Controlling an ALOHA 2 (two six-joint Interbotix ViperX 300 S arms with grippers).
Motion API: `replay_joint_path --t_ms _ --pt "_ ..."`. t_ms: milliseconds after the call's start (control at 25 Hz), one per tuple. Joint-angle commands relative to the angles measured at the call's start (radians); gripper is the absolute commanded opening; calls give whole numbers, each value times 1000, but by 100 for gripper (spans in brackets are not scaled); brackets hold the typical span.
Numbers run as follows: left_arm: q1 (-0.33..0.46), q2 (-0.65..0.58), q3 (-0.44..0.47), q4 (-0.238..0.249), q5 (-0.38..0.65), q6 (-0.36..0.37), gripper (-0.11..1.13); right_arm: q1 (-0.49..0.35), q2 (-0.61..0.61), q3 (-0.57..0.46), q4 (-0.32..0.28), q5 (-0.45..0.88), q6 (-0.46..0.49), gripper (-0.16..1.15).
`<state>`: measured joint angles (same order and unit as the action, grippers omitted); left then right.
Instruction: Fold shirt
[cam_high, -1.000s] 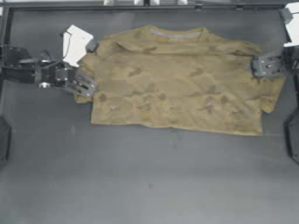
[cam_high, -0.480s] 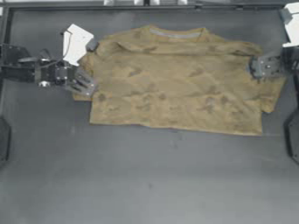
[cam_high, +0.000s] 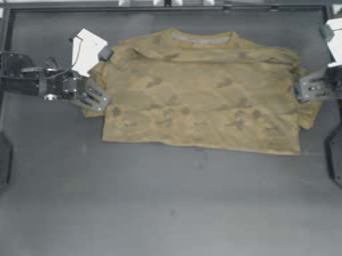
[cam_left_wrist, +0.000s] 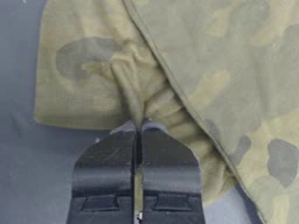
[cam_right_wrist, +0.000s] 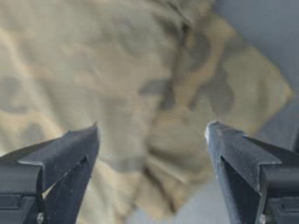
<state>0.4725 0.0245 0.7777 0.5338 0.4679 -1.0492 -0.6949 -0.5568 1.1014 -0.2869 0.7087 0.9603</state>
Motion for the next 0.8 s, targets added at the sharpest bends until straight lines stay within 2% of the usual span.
replay_joint_path --t_ms 40,320,480,800 --pt "0 -58 -14 2 -2 0 2 -29 5 9 12 -3 3 99" --pt "-2 -58 -14 3 -2 2 2 -40 61 -5 -14 20 32 99" --pt "-2 -60 -15 3 -2 5 2 -48 106 -23 -12 44 38 99" --pt "-3 -60 -18 2 -2 20 2 -75 115 -25 0 12 74 99"
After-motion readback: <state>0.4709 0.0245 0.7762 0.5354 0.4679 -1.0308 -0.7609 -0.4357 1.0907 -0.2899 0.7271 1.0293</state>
